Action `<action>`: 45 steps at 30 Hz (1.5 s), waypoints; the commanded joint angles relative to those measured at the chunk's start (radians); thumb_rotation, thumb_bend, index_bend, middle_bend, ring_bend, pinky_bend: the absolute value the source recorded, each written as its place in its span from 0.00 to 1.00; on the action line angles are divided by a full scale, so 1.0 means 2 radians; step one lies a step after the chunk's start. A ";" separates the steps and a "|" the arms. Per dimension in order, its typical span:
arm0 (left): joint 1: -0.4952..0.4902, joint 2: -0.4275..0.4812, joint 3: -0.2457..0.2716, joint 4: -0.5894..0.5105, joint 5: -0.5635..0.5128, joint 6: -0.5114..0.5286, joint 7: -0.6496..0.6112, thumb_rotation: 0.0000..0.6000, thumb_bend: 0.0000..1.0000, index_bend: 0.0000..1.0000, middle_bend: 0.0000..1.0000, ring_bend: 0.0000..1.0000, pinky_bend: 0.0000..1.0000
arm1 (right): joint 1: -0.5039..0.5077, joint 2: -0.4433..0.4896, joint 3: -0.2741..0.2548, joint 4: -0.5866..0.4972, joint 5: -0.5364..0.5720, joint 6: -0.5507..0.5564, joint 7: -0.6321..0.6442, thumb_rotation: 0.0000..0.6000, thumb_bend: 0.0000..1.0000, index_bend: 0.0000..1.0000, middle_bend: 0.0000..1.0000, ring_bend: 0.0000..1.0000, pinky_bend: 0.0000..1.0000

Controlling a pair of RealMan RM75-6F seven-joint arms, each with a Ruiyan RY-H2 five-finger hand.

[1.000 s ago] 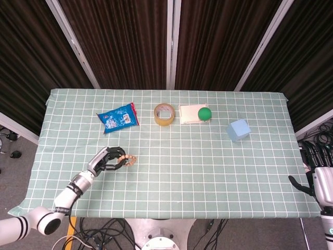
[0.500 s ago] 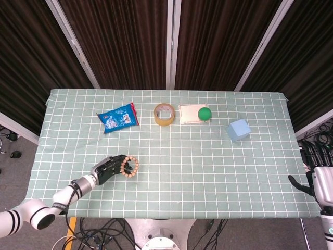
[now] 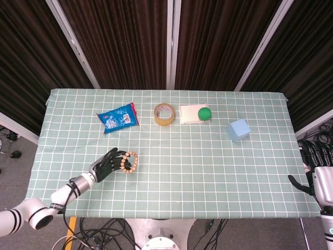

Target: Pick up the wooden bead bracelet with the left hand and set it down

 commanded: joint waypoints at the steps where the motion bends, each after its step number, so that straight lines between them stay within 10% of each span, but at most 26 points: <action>1: -0.002 0.008 -0.014 -0.030 -0.050 -0.023 -0.063 0.45 0.26 0.48 0.65 0.49 0.38 | 0.000 0.002 -0.001 -0.002 -0.002 0.001 0.003 1.00 0.10 0.00 0.08 0.00 0.00; 9: -0.002 0.019 -0.031 -0.042 -0.107 -0.056 -0.017 0.37 0.26 0.63 0.75 0.49 0.30 | -0.005 0.003 -0.002 -0.002 -0.003 0.008 0.004 1.00 0.10 0.00 0.08 0.00 0.00; 25: 0.015 0.034 -0.061 -0.074 -0.179 -0.101 0.091 0.29 0.26 0.53 0.65 0.44 0.10 | -0.005 0.003 -0.004 -0.005 -0.006 0.007 0.004 1.00 0.10 0.00 0.08 0.00 0.00; 30: 0.003 0.045 -0.062 -0.066 -0.193 -0.144 0.150 0.77 0.25 0.45 0.63 0.45 0.11 | -0.006 0.004 -0.003 -0.006 -0.007 0.009 0.004 1.00 0.10 0.00 0.08 0.00 0.00; 45: 0.037 0.031 -0.109 -0.068 -0.240 -0.167 0.230 0.86 0.48 0.58 0.69 0.49 0.11 | -0.006 0.005 -0.003 -0.008 -0.009 0.012 0.005 1.00 0.10 0.00 0.08 0.00 0.00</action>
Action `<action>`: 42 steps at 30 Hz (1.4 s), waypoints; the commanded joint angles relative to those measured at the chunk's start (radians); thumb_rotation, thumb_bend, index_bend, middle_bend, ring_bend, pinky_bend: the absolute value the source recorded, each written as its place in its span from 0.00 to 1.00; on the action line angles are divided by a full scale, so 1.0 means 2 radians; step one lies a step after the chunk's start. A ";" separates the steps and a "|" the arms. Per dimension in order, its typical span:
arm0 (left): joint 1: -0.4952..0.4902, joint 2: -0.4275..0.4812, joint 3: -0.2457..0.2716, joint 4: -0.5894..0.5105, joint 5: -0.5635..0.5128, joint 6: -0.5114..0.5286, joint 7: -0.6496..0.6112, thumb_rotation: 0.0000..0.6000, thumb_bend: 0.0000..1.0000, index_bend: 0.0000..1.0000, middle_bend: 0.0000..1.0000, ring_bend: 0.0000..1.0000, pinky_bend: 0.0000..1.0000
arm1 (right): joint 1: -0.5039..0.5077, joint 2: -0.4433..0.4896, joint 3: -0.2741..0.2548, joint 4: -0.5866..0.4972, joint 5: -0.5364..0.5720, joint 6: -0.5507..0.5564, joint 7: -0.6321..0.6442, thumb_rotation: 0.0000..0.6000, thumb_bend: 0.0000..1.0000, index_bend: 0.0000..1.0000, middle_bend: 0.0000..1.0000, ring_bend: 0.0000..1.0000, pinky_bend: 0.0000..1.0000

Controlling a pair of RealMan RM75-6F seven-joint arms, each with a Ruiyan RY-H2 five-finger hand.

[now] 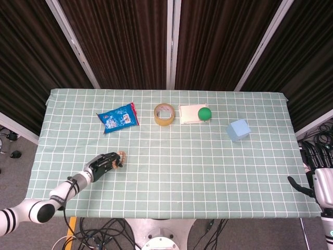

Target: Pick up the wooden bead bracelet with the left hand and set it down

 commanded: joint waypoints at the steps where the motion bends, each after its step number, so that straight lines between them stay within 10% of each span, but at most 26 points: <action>1: 0.012 -0.002 -0.012 -0.004 0.005 0.007 0.018 0.86 0.48 0.58 0.69 0.49 0.11 | 0.000 0.001 0.000 -0.001 0.000 0.001 -0.001 1.00 0.10 0.00 0.08 0.00 0.00; 9: 0.048 -0.006 -0.037 -0.023 0.052 0.059 0.054 0.94 0.56 0.59 0.71 0.50 0.13 | -0.001 0.002 0.000 -0.006 -0.003 0.004 -0.003 1.00 0.10 0.00 0.08 0.00 0.00; 16: 0.070 -0.020 -0.032 -0.028 0.120 0.119 0.065 0.58 0.60 0.59 0.70 0.50 0.14 | 0.000 0.005 0.000 -0.010 -0.006 0.003 -0.006 1.00 0.10 0.00 0.09 0.00 0.00; 26: 0.074 -0.030 -0.012 -0.023 0.174 0.180 0.074 0.41 0.57 0.58 0.70 0.50 0.14 | -0.003 0.006 0.000 -0.012 -0.006 0.008 -0.008 1.00 0.10 0.00 0.09 0.00 0.00; 31: 0.070 -0.042 0.001 -0.002 0.201 0.212 0.093 0.12 0.56 0.56 0.67 0.49 0.14 | -0.002 0.008 0.001 -0.013 -0.007 0.009 -0.010 1.00 0.10 0.00 0.09 0.00 0.00; 42: 0.047 -0.066 0.033 0.025 0.216 0.227 0.102 0.09 0.47 0.59 0.70 0.56 0.14 | -0.006 0.031 0.011 -0.032 -0.005 0.025 -0.032 1.00 0.10 0.00 0.09 0.00 0.00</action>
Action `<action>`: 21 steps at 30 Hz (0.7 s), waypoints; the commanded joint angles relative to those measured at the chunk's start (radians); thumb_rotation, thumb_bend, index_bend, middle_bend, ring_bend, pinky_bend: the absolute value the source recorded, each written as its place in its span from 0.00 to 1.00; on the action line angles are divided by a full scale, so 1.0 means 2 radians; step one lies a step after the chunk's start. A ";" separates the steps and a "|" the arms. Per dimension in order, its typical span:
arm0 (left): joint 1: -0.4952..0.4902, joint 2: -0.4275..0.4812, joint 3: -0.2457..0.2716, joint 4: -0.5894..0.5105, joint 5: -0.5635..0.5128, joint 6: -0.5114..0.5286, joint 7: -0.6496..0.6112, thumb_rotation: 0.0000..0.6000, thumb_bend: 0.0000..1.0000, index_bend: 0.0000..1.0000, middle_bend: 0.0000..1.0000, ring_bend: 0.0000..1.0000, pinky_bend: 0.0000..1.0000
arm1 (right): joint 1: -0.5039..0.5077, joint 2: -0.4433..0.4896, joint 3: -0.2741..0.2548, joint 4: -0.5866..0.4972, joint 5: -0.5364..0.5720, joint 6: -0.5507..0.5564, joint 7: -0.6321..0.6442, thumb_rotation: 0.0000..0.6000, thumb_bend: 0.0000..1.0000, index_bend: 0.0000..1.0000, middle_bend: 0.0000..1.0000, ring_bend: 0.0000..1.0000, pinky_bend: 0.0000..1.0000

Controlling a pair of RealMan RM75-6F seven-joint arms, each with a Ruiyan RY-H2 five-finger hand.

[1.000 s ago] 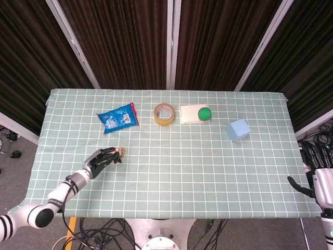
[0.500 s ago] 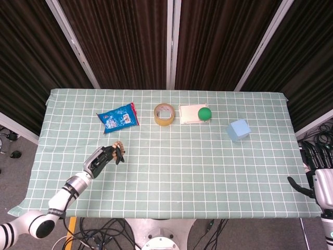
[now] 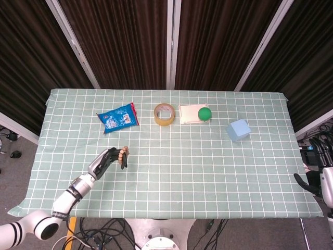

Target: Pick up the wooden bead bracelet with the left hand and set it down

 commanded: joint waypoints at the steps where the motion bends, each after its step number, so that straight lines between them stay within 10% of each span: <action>1: -0.005 -0.003 0.005 0.001 -0.002 -0.001 0.002 0.10 0.48 0.59 0.70 0.56 0.14 | 0.000 0.002 -0.001 -0.003 0.000 -0.002 -0.002 1.00 0.10 0.00 0.09 0.00 0.00; 21: -0.026 -0.006 0.023 -0.005 -0.033 -0.003 0.015 0.54 0.50 0.61 0.72 0.56 0.14 | 0.001 -0.010 -0.005 0.009 0.006 -0.013 0.009 1.00 0.10 0.00 0.09 0.00 0.00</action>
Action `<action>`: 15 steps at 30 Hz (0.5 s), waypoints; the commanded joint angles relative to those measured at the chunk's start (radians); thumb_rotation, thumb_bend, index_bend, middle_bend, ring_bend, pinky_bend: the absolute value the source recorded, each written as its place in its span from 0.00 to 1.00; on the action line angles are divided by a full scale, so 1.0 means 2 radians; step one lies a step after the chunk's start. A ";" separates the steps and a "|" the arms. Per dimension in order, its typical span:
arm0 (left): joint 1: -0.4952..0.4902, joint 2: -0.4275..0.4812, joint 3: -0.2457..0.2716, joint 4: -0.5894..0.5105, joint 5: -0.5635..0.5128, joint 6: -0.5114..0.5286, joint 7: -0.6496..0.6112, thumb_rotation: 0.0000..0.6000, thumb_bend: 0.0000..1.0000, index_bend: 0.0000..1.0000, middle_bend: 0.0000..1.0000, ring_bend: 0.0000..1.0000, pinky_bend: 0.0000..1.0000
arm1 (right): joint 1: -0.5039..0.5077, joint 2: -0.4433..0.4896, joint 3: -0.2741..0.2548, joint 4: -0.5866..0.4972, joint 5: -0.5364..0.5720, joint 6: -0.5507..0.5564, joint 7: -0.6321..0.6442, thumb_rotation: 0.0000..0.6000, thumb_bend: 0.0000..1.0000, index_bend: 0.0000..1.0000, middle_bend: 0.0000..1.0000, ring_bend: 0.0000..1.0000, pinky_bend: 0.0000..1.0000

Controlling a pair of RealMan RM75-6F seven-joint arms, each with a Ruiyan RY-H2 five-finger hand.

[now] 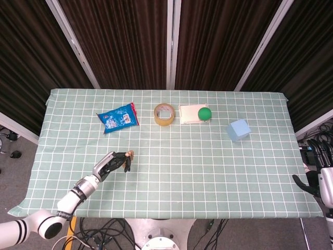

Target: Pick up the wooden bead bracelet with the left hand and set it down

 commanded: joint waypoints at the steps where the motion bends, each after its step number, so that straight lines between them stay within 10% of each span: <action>1: -0.001 0.000 0.001 -0.001 -0.004 0.000 0.001 0.54 0.50 0.61 0.72 0.56 0.14 | 0.000 -0.001 0.000 0.000 0.000 -0.001 0.000 1.00 0.10 0.00 0.09 0.00 0.00; 8: -0.003 0.004 0.001 -0.006 -0.020 -0.008 -0.004 0.71 0.50 0.63 0.74 0.57 0.14 | 0.000 -0.002 -0.001 0.001 -0.002 0.000 0.000 1.00 0.10 0.00 0.09 0.00 0.00; 15: -0.001 0.006 0.001 -0.009 -0.026 -0.009 -0.007 0.64 0.50 0.65 0.76 0.58 0.14 | -0.001 -0.003 -0.001 0.002 -0.001 0.001 0.000 1.00 0.10 0.00 0.09 0.00 0.00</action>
